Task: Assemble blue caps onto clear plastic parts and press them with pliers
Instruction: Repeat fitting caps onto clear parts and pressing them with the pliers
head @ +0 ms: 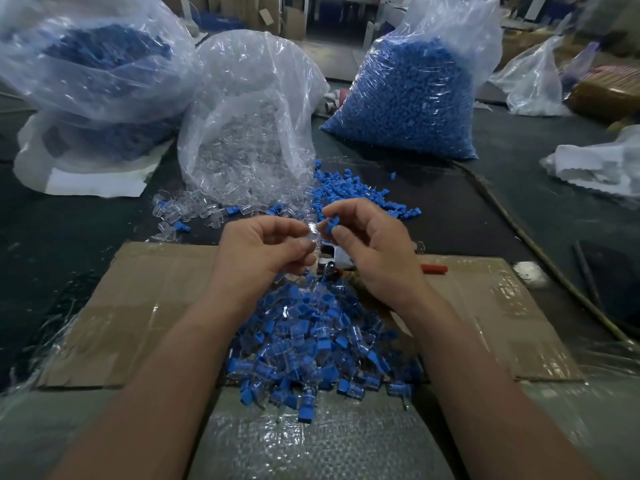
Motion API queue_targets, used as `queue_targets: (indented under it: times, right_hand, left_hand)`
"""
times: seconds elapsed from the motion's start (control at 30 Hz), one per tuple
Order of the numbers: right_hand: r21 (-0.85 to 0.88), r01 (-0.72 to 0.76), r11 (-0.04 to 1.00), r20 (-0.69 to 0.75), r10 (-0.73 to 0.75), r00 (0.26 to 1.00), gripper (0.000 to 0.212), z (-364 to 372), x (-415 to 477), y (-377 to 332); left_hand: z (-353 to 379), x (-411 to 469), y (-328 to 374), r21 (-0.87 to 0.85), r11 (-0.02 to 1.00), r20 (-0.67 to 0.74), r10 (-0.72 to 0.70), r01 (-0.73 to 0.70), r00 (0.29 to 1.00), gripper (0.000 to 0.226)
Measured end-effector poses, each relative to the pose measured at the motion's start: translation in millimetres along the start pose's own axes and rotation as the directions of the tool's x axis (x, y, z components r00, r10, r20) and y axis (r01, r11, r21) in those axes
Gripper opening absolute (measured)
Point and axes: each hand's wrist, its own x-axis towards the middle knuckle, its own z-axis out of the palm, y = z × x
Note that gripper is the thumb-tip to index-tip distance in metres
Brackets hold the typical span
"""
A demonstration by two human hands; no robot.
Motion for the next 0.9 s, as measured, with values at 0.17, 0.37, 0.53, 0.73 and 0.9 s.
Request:
queue_targets:
  times: [0.17,0.37,0.53,0.73,0.9]
  right_hand:
    - [-0.062,0.066,0.996,0.002,-0.067,0.998,0.024,5.2,-0.7,2.2]
    - [-0.085,0.098,0.992,0.011,-0.097,0.995,0.024,7.4,-0.4,4.1]
    - [-0.149,0.157,0.976,0.001,-0.159,0.987,0.024,9.6,-0.3,6.0]
    - [-0.127,0.139,0.982,-0.019,-0.143,0.99,0.027,7.3,-2.1,7.0]
    - [-0.092,0.144,0.985,-0.042,-0.148,0.988,0.027,6.0,-2.7,5.6]
  left_hand:
    - [-0.1,-0.9,0.5,0.029,1.0,0.005,0.005,-0.006,1.0,0.013]
    - [1.1,-1.1,1.2,0.034,0.999,-0.009,0.002,-0.002,1.0,0.016]
    - [1.5,-0.6,1.5,-0.001,1.0,0.002,-0.027,0.027,1.0,0.015]
    - [0.3,-0.2,1.3,-0.022,0.999,0.001,-0.039,0.039,0.999,0.015]
    - [-0.5,-0.8,0.4,0.016,1.0,0.003,-0.018,0.018,1.0,0.016]
